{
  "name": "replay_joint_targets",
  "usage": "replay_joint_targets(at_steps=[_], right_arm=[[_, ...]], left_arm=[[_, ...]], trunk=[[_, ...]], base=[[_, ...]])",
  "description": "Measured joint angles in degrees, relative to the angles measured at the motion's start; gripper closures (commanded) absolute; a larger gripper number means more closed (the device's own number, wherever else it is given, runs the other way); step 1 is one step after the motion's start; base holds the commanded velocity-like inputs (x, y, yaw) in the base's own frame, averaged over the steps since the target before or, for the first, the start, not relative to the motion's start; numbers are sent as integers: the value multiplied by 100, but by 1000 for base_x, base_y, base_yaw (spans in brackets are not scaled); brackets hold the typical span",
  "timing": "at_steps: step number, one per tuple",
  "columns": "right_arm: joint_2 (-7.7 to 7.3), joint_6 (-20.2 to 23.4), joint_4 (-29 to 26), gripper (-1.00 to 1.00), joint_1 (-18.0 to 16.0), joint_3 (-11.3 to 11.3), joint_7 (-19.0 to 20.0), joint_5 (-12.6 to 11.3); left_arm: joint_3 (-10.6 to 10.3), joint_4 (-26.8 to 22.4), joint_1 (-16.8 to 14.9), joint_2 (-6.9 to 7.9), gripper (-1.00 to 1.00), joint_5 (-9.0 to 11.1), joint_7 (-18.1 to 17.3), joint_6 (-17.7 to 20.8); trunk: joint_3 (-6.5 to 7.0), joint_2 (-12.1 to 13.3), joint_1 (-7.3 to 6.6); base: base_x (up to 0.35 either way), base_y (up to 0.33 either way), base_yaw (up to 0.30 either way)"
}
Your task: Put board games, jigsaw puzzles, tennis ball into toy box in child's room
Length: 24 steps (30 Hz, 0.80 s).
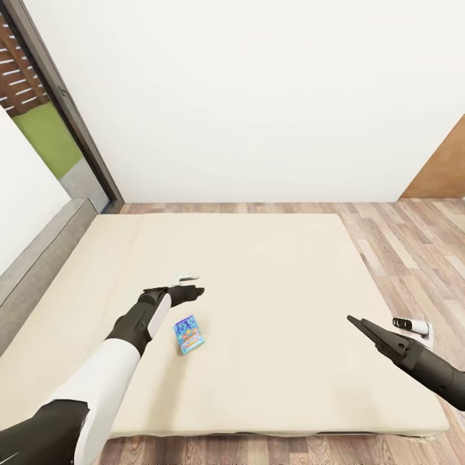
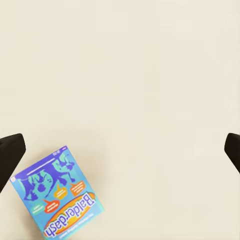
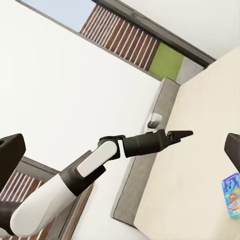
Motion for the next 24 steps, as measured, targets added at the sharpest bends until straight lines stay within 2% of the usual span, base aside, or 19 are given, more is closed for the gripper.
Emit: replay_joint_targets(at_steps=[18,24], right_arm=[[9,-10,0,-100,0,0,0,0],[7,-6,0,-100,0,-2,0,0]], left_arm=[[30,-52,-3,26,-100,2,-24,-18],[33,-58,-101,34,-100,3,-26,-12]], trunk=[[-167,0,0],[-222,0,0]], base=[[0,0,0],[0,0,0]])
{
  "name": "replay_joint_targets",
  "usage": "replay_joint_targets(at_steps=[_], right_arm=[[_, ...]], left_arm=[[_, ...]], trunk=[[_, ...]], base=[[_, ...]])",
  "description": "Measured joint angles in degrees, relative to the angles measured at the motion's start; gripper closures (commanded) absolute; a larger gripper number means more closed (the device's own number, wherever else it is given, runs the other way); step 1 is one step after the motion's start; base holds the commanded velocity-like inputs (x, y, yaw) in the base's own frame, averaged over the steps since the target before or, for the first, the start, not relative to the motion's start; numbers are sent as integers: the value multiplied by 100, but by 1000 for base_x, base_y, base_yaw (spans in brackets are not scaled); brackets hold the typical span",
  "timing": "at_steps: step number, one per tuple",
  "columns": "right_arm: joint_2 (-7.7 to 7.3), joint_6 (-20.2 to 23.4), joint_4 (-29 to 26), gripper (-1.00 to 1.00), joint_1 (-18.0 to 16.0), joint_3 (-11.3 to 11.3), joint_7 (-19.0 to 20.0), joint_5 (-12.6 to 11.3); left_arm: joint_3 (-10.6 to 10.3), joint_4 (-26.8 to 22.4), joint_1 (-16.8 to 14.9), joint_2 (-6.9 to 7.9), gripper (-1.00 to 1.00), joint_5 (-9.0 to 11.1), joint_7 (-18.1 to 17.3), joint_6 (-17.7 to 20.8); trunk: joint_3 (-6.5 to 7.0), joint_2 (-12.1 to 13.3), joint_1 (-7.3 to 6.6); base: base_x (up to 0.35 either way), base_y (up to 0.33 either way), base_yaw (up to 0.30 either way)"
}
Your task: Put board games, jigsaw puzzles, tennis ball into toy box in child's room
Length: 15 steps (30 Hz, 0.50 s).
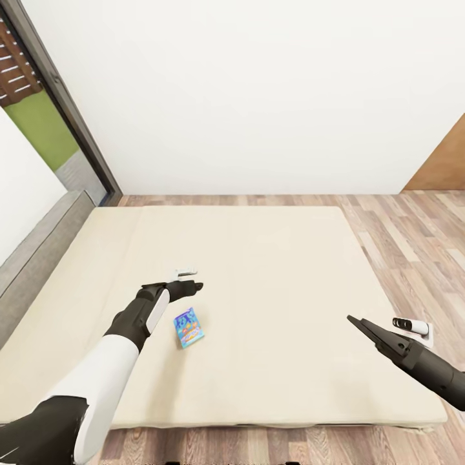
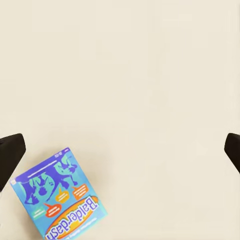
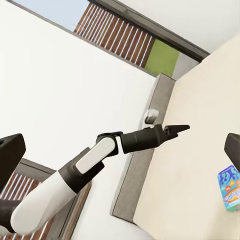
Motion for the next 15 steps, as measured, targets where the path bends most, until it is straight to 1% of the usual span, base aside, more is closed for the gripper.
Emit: replay_joint_targets(at_steps=[15], right_arm=[[2,-10,0,-100,0,2,0,0]], left_arm=[[2,-2,-99,14,-100,0,5,-11]], trunk=[[-139,0,0]], base=[[0,0,0]])
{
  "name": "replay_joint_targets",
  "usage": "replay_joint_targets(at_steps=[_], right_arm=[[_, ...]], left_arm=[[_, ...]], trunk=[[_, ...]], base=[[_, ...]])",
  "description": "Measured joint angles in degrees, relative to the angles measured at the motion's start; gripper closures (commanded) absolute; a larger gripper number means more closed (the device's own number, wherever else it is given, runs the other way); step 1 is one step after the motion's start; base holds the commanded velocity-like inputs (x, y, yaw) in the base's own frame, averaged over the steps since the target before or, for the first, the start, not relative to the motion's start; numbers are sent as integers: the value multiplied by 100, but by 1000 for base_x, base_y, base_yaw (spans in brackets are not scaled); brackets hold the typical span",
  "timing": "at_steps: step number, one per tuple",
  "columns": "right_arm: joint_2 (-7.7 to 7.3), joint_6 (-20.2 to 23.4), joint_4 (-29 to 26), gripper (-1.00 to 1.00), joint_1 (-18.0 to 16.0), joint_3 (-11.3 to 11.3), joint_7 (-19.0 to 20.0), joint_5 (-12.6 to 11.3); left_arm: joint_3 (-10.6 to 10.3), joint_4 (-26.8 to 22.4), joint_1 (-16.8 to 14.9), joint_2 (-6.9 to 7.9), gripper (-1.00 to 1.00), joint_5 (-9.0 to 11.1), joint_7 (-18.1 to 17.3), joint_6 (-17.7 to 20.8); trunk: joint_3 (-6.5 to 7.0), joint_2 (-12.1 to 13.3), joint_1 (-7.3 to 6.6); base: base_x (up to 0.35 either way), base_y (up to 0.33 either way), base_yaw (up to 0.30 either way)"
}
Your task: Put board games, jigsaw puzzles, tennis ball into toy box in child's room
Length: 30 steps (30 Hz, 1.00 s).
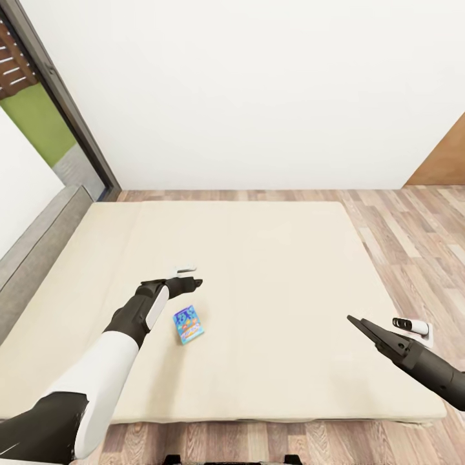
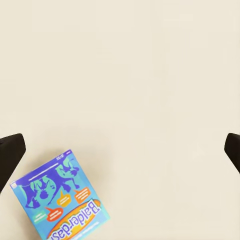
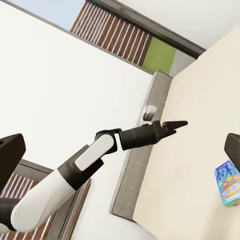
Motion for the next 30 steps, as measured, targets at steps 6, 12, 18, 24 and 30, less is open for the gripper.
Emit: replay_joint_targets(at_steps=[6,12,18,24,30], right_arm=[[0,-12,0,-100,0,4,3,2],[4,-23,-6,-100,0,16,8,7],[34,-35,-15,-100,0,59,-12,9],[130,-59,-14,-100,0,395,-225,15],[164,-63,-17,-100,0,540,-396,15]], left_arm=[[11,-20,-4,0,-100,0,3,-3],[15,-77,-5,-5,-100,1,9,-4],[15,-86,-5,-6,-100,2,12,-4],[15,-100,-5,-6,-100,1,17,-4],[20,-108,-5,-13,-100,2,21,-4]], trunk=[[-56,0,0],[-111,0,0],[-167,0,0],[-222,0,0],[-244,-1,0]], base=[[0,0,0],[0,0,0],[0,0,0],[0,0,9],[0,0,7]])
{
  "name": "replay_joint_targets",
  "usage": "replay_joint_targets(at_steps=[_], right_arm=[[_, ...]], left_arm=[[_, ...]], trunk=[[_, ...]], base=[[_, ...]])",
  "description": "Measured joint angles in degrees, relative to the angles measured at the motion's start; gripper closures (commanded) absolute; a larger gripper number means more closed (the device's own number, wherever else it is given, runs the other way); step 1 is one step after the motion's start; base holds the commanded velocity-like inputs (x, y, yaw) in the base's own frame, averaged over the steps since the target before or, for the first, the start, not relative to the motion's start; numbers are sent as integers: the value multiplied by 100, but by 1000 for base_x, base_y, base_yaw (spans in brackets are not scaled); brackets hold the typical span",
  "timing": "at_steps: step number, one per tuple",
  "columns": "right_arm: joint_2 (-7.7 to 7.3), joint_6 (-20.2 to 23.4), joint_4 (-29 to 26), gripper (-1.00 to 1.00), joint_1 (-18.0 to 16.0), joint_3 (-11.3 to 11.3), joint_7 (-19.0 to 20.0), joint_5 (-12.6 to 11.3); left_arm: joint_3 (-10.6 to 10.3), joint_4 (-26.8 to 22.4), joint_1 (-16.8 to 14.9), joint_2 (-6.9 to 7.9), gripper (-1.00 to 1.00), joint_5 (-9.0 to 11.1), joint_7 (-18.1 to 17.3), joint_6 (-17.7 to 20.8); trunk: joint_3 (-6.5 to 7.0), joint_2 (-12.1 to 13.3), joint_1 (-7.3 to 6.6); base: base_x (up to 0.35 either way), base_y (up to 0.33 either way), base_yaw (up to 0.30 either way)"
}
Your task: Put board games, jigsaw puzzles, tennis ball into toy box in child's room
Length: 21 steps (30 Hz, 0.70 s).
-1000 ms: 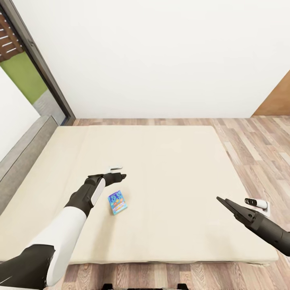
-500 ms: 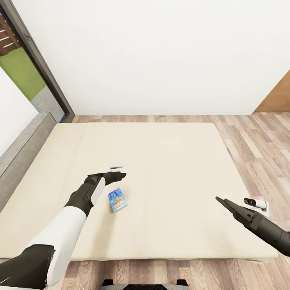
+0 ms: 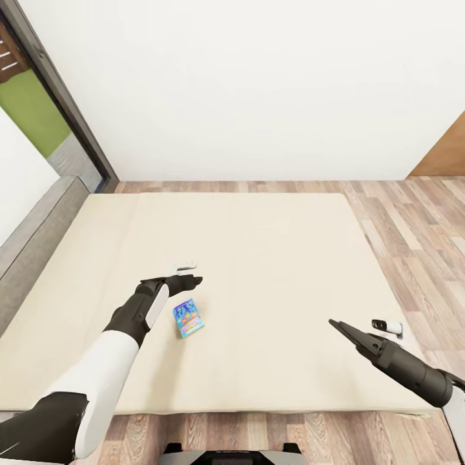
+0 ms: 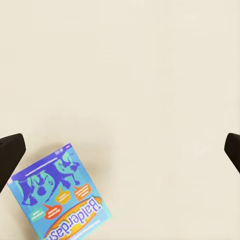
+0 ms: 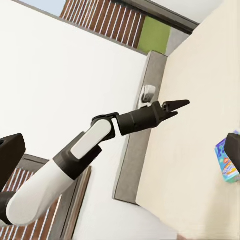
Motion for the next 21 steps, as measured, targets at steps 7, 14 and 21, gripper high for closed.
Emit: replay_joint_targets(at_steps=[7,14,21], right_arm=[[47,-7,-4,-100,-8,286,-133,0],[48,-2,-1,-100,-9,353,-172,-2],[47,-1,0,-100,-9,357,-143,-1]], left_arm=[[2,-12,-3,3,-100,1,1,0],[0,-16,-3,7,-100,1,1,-6],[-1,-34,-11,7,-100,-5,7,-2]], trunk=[[-5,0,0],[-43,0,0],[-101,0,0]], base=[[0,0,1],[0,0,37],[0,0,78]])
